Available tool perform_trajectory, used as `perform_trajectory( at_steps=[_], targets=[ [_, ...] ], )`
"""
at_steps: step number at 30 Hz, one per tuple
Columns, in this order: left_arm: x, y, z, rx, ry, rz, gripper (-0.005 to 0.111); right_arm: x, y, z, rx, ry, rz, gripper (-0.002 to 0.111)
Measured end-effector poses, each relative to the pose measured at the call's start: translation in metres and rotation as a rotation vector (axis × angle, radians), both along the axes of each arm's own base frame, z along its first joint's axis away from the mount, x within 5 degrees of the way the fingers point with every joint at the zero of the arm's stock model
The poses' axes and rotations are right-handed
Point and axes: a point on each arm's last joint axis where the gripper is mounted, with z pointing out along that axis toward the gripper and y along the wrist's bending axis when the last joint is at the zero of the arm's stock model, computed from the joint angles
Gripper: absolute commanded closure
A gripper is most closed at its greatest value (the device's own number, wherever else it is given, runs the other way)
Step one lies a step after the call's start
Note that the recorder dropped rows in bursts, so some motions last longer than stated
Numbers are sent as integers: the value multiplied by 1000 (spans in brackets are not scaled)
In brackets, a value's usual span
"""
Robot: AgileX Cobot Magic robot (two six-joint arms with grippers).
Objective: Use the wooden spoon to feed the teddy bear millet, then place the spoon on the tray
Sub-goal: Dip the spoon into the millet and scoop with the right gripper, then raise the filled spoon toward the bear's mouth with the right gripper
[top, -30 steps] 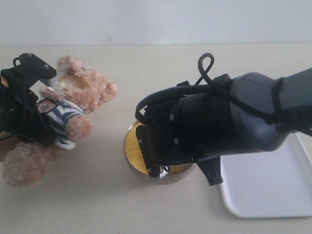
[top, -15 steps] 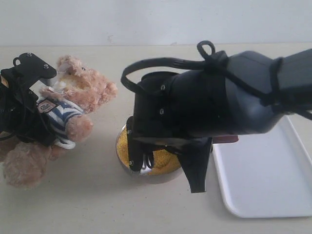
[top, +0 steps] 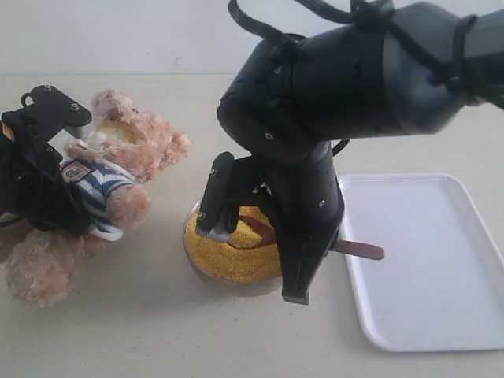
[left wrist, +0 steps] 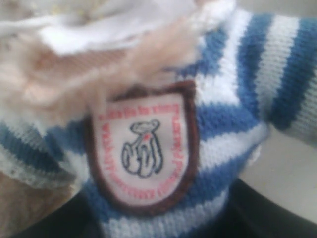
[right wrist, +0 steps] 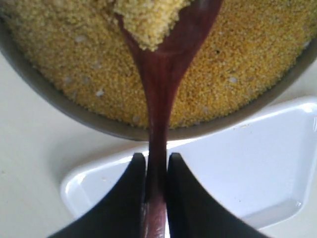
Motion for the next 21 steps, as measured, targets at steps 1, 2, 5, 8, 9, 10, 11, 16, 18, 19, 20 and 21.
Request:
perform_trajectory(
  at_steps=[1,2,5,8,9,10,11,16,18,19,20,21],
  targets=[
    [0,0,0,1,3,0,103,0,1,2,8,5,-7,109],
    [-1,0,0,2,10,0,103,0,2,5,16,14,-13,109],
    [-3,0,-1,7,32,-6,103,1,6,13,38,43,-39,109],
    [-6,1,-2,16,71,-15,103,11,6,22,145,141,-152,109],
    [-7,1,-2,13,78,-24,103,18,4,25,189,173,-191,109],
    [-8,0,-2,2,84,-30,103,23,3,26,220,192,-219,109],
    [-8,-3,-2,-21,90,-53,103,31,1,29,266,218,-264,109],
    [-15,-12,-4,-59,118,-124,103,42,9,43,359,226,-293,109],
    [-18,-19,-5,-52,118,-171,103,47,19,47,403,240,-301,109],
    [-19,-21,-5,-47,117,-188,103,49,22,47,417,247,-304,109],
    [-19,-22,-5,-42,116,-199,103,51,25,47,430,256,-308,109],
    [-19,-23,-5,-40,116,-204,103,52,28,47,441,263,-312,109]
  ],
)
